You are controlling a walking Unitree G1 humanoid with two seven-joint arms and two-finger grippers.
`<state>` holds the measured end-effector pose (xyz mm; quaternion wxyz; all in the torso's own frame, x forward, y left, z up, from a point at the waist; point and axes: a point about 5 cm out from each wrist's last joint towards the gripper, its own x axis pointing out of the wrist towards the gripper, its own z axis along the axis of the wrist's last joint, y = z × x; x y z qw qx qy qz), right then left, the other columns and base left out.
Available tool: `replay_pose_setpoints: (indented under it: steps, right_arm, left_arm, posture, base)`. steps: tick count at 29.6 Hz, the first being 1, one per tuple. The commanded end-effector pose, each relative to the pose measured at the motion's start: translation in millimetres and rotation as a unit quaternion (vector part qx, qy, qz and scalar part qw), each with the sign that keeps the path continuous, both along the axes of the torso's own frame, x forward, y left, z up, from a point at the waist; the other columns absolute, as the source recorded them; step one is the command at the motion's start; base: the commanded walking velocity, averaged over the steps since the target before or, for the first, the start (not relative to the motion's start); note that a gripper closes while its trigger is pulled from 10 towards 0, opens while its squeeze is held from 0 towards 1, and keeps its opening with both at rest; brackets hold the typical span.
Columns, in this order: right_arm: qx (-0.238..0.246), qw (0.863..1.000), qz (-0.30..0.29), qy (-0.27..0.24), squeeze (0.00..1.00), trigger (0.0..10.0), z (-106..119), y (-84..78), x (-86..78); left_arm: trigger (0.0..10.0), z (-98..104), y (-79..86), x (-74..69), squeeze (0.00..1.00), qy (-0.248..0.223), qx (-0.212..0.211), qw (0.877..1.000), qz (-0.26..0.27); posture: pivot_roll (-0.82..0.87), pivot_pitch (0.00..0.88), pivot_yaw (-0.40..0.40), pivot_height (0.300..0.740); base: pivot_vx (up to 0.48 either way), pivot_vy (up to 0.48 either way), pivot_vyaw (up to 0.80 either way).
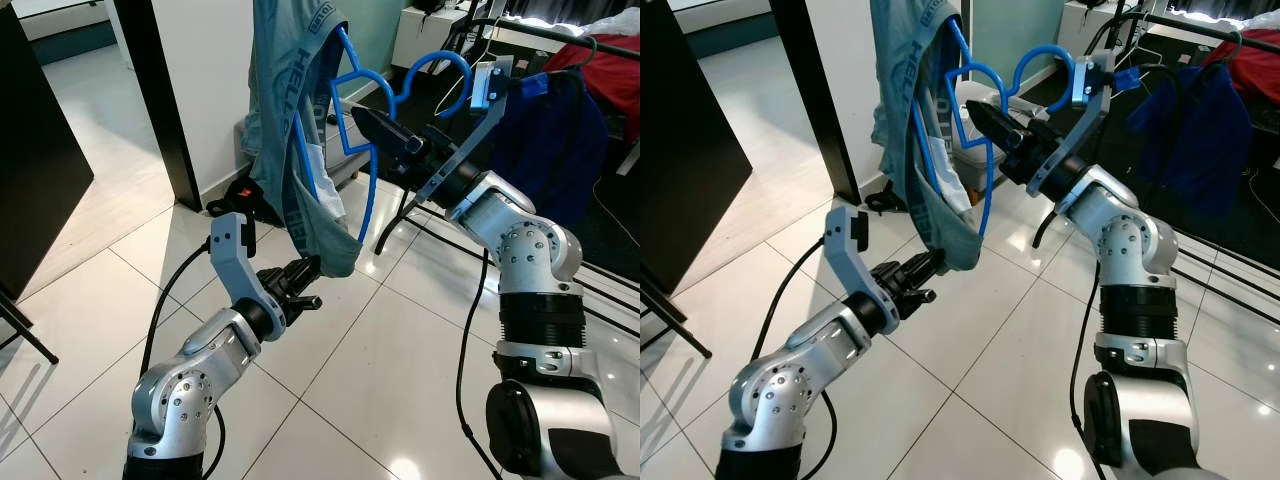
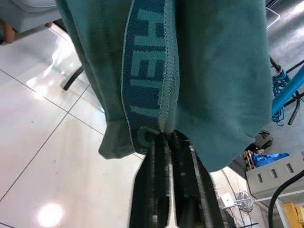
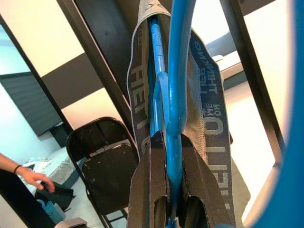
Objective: Hang hanger
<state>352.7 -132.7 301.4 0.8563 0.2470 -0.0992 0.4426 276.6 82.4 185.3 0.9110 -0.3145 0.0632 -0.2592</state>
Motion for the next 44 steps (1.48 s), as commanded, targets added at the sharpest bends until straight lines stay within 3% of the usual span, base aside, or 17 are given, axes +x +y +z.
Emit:
replay_pose_setpoints:
  steps: [1, 14, 15, 16, 17, 18, 19, 20, 25, 29, 30, 40, 41, 43, 44]
  right_arm:
    - [0.009, 1.0, -0.009, -0.009, 0.0, 10.0, 6, -3.4, 0.4]
    - [0.014, 1.0, -0.018, -0.01, 0.0, 10.0, 8, -7.4, 2.6]
    - [0.013, 1.0, -0.019, -0.01, 0.0, 10.0, 8, -7.9, 2.6]
    - [0.013, 1.0, -0.019, -0.01, 0.0, 10.0, 8, -7.9, 2.6]
    - [0.012, 1.0, -0.021, -0.01, 0.0, 10.0, 8, -8.4, 2.9]
    - [0.011, 1.0, -0.023, -0.009, 0.0, 10.0, 8, -8.7, 3.1]
    - [0.011, 1.0, -0.023, -0.009, 0.0, 10.0, 8, -8.7, 3.1]
    - [0.011, 1.0, -0.023, -0.009, 0.0, 10.0, 7, -9.3, 2.8]
    - [0.013, 1.0, -0.022, -0.01, 0.0, 10.0, 7, -10.3, 2.1]
    - [0.013, 1.0, -0.01, -0.015, 0.0, 10.0, 8, -8.3, 0.0]
    - [0.011, 1.0, 0.007, -0.026, 0.0, 10.0, 9, -7.1, -4.1]
    - [0.026, 0.999, 0.024, -0.038, 0.0, 10.0, 14, -9.0, -8.7]
    - [0.028, 0.998, 0.033, -0.041, 0.0, 10.0, 14, -7.2, -10.9]
    - [0.03, 0.998, 0.039, -0.044, 0.0, 10.0, 14, -5.9, -12.4]
    - [0.032, 0.997, 0.05, -0.048, 0.0, 10.0, 14, -4.1, -15.2]
  left_arm:
    - [0.0, -4, -3.5, -2.9, 0.0, 0.012, -0.018, 1.0, -0.004]
    - [0.0, -4, -2.7, -3.0, 0.0, 0.01, -0.021, 1.0, -0.006]
    - [0.0, -3, -2.2, -2.6, 0.16, 0.004, -0.018, 1.0, -0.006]
    - [0.0, -3, -2.2, -2.6, 0.16, 0.004, -0.018, 1.0, -0.006]
    - [0.3, -2, -0.7, -1.6, 0.46, 0.001, -0.006, 1.0, 0.001]
    - [8.8, -2, 0.3, -1.0, 1.0, -0.001, 0.003, 1.0, 0.006]
    - [8.8, -2, 0.3, -1.0, 1.0, -0.001, 0.003, 1.0, 0.006]
    - [10.0, 0, -1.0, -3.1, 1.0, -0.011, 0.005, 1.0, -0.005]
    - [10.0, 2, 1.6, -3.4, 1.0, -0.012, -0.006, 1.0, 0.008]
    - [10.0, 4, 11.9, 0.4, 1.0, -0.012, -0.023, 0.999, 0.042]
    - [10.0, 3, 21.3, 3.6, 1.0, -0.008, -0.026, 0.997, 0.071]
    - [10.0, -2, 30.3, 9.7, 1.0, 0.003, -0.018, 0.993, 0.116]
    - [10.0, -1, 28.3, 11.1, 0.16, 0.001, -0.014, 0.993, 0.115]
    - [10.0, 0, 26.7, 12.1, 0.16, -0.001, -0.011, 0.993, 0.115]
    - [10.0, 1, 24.3, 13.4, 0.0, -0.002, -0.013, 0.993, 0.113]
  posture:
    - [-0.06, 0.096, -0.047, 0.74]
    - [-0.06, 0.096, -0.046, 0.74]
    - [-0.06, 0.096, -0.047, 0.74]
    - [-0.06, 0.096, -0.047, 0.74]
    - [-0.06, 0.099, -0.046, 0.74]
    - [-0.06, 0.099, -0.046, 0.74]
    - [-0.06, 0.099, -0.046, 0.74]
    - [-0.06, 0.099, -0.046, 0.74]
    - [-0.05, 0.095, -0.046, 0.74]
    - [-0.05, 0.095, -0.047, 0.74]
    - [-0.05, 0.099, -0.05, 0.74]
    - [-0.05, 0.099, -0.05, 0.74]
    - [-0.06, 0.097, -0.049, 0.74]
    - [-0.06, 0.097, -0.049, 0.74]
    - [-0.06, 0.095, -0.049, 0.74]
  base:
    - [0.0, 0.0, 0.0]
    - [0.0, 0.0, 0.0]
    - [0.0, 0.0, 0.0]
    - [0.0, 0.0, 0.0]
    - [0.0, 0.0, 0.0]
    - [0.0, 0.0, 0.0]
    - [0.0, 0.0, 0.0]
    - [0.0, 0.0, 0.0]
    - [0.0, 0.0, 0.0]
    - [0.0, 0.0, 0.0]
    - [0.0, 0.0, 0.0]
    - [0.0, 0.0, 0.0]
    - [0.0, 0.0, 0.0]
    - [0.0, 0.0, 0.0]
    - [0.0, 0.0, 0.0]
